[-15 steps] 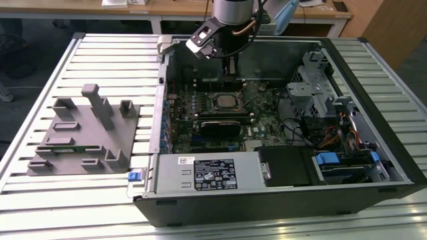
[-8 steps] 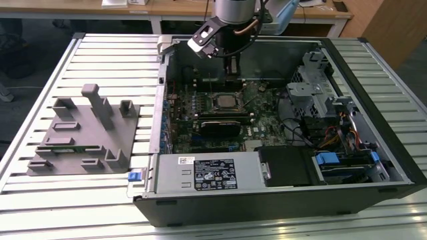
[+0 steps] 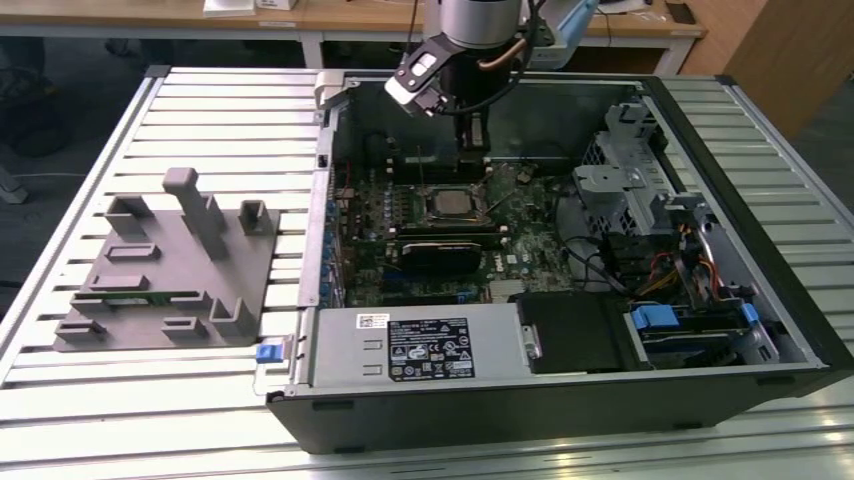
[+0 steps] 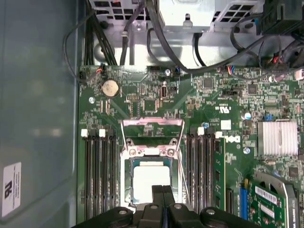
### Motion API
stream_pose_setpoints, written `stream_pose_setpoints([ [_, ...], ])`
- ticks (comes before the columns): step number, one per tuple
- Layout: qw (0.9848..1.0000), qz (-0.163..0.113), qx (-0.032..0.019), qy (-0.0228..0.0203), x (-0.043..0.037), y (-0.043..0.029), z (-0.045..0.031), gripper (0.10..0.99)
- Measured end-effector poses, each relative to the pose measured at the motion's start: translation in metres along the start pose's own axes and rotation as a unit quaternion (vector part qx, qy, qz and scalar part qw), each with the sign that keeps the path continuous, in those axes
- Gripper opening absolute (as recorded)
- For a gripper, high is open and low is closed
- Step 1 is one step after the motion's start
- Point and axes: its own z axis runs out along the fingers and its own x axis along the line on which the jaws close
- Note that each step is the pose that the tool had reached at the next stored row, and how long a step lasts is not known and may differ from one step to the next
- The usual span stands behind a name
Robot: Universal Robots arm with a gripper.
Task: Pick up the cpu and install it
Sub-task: 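Close the cpu cover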
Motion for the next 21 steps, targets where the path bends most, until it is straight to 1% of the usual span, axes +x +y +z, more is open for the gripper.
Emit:
stream_pose_setpoints([
  [8, 1.0, 0.0, 0.0, 0.0, 0.0001, 0.0062, 0.0003, 0.106],
  [11, 1.0, 0.0, 0.0, 0.0, 0.0002, 0.0096, 0.0004, 0.106],
  [15, 1.0, 0.0, 0.0, 0.0, 0.0004, 0.0156, 0.0007, 0.106],
  [19, 1.0, 0.0, 0.0, 0.0001, 0.0005, 0.0247, 0.0012, 0.106],
  [20, 1.0, 0.0, 0.0001, 0.0009, 0.0006, 0.0269, 0.0013, 0.106],
  [21, 1.0, 0.0, 0.0001, 0.0031, 0.0007, 0.0291, 0.0014, 0.106],
])
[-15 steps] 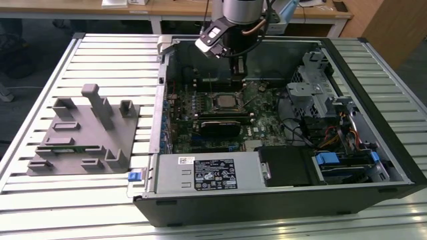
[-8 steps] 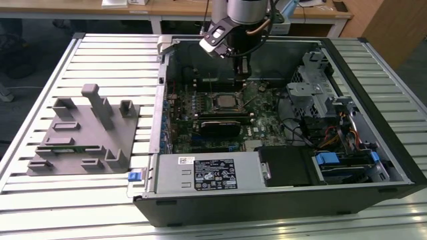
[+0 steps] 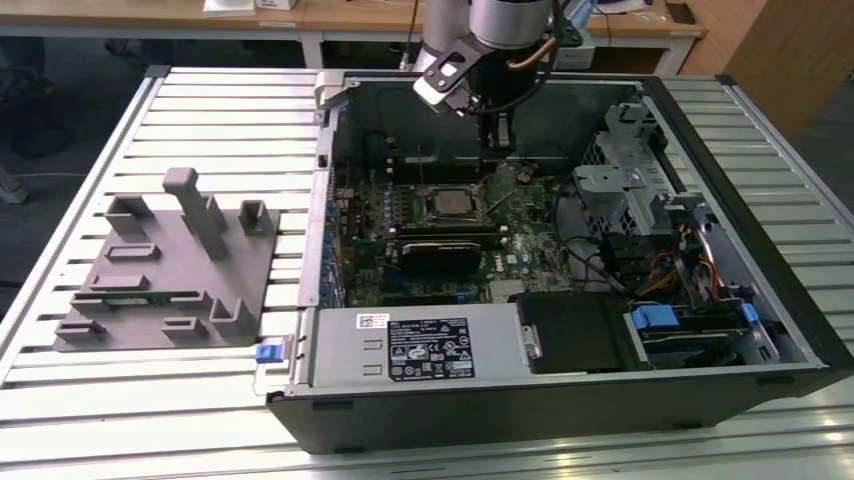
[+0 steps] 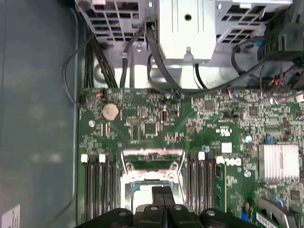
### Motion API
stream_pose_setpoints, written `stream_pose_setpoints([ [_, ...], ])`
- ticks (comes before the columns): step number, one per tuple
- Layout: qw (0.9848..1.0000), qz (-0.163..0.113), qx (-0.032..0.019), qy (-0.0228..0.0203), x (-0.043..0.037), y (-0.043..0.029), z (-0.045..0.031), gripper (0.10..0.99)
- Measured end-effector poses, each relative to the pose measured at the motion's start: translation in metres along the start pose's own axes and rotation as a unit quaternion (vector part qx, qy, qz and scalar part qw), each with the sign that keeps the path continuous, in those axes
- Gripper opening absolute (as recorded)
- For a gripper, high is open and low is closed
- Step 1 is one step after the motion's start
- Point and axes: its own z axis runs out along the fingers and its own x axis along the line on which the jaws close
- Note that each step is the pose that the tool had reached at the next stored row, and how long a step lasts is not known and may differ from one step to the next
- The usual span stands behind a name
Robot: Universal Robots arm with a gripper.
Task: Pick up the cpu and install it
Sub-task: 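Close the cpu cover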
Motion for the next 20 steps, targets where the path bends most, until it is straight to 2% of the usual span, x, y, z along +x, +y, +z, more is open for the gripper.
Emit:
stream_pose_setpoints([
  [1, 1.0, 0.0, 0.0001, 0.0037, 0.0, 0.0019, 0.0001, 0.106],
  [3, 0.9999, 0.001, 0.0003, 0.0143, 0.0001, 0.0053, 0.0003, 0.106],
  [4, 0.9999, 0.001, 0.0004, 0.0161, 0.0002, 0.0067, 0.0004, 0.106],
  [12, 0.9999, -0.002, 0.0011, 0.0154, 0.0004, 0.0175, 0.0009, 0.106],
  [20, 0.9999, -0.002, 0.0054, 0.0153, 0.0009, 0.0371, 0.0019, 0.106],
])
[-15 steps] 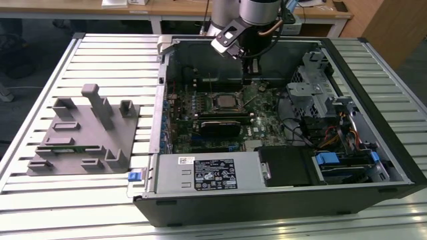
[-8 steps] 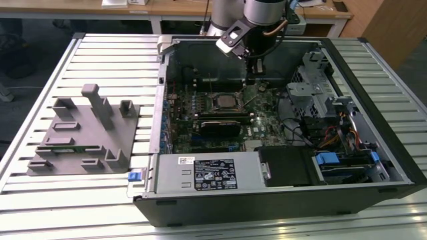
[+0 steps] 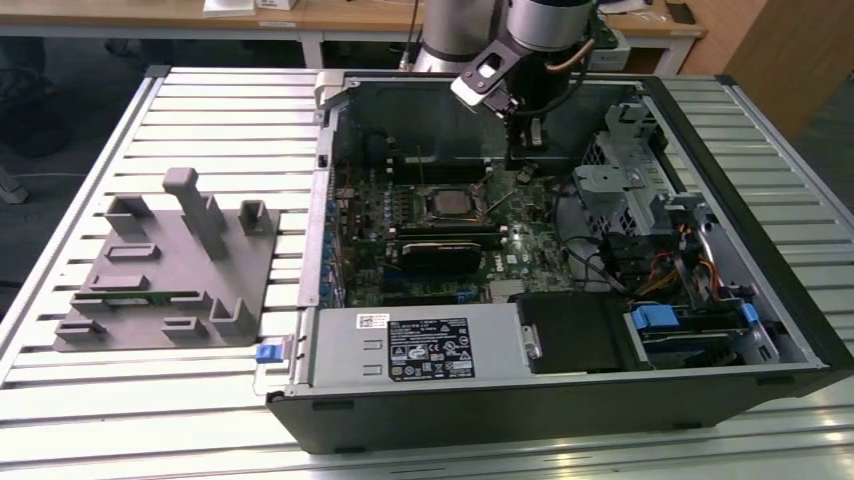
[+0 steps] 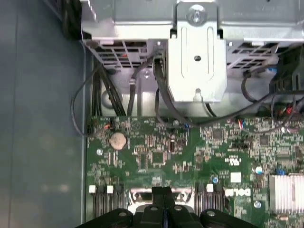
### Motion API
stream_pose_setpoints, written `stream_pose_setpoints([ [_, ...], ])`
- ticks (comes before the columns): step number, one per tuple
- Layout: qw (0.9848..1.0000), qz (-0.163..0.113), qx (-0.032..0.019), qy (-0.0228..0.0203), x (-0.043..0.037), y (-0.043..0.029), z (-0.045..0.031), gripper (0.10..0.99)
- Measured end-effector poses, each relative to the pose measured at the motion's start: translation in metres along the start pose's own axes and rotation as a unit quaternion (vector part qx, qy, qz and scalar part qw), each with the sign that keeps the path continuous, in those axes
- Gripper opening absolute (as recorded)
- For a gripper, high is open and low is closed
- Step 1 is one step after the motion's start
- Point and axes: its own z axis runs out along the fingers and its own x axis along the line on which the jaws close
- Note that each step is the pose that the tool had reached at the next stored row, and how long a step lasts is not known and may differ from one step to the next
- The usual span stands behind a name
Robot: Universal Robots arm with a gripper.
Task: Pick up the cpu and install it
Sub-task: 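Close the cpu cover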
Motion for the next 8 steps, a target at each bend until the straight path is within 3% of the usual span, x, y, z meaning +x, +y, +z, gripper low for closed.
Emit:
stream_pose_setpoints([
  [8, 1.0, -0.008, 0.0041, -0.0004, 0.0001, 0.0086, 0.0025, 0.106],
])
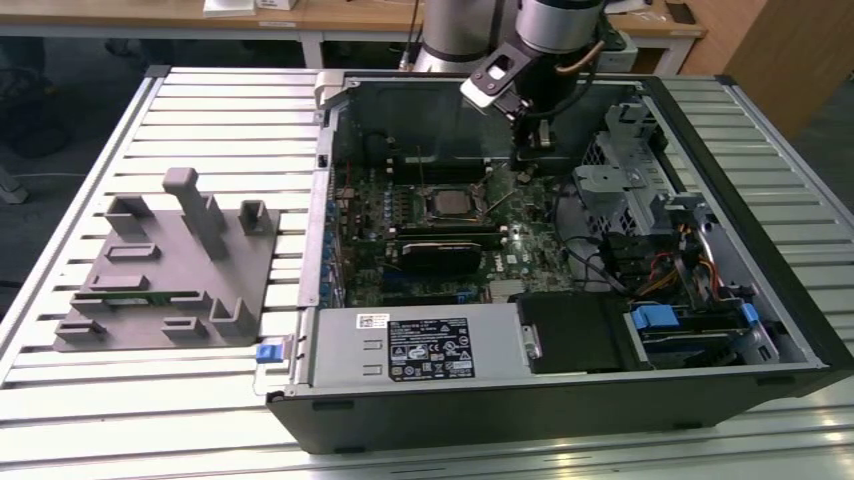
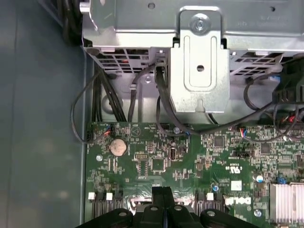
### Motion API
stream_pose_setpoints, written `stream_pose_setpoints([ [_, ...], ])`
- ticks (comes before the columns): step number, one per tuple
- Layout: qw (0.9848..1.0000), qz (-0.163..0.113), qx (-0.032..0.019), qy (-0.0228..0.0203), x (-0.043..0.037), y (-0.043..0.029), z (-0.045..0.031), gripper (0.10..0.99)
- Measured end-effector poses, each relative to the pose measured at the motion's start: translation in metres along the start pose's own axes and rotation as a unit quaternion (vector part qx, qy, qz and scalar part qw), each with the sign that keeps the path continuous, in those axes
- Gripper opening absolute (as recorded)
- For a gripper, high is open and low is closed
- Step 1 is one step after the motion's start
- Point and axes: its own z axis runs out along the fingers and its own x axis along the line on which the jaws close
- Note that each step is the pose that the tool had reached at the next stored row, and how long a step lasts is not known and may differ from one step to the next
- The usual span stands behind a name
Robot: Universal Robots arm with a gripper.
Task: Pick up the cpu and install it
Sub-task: 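Close the cpu cover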
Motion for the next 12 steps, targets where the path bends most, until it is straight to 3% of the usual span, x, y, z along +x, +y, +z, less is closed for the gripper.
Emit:
stream_pose_setpoints([
  [3, 1.0, 0.0, 0.0031, -0.0015, 0.0, 0.0029, 0.0012, 0.106],
  [12, 1.0, 0.0, 0.0037, -0.0015, 0.0, 0.0118, 0.0052, 0.106],
])
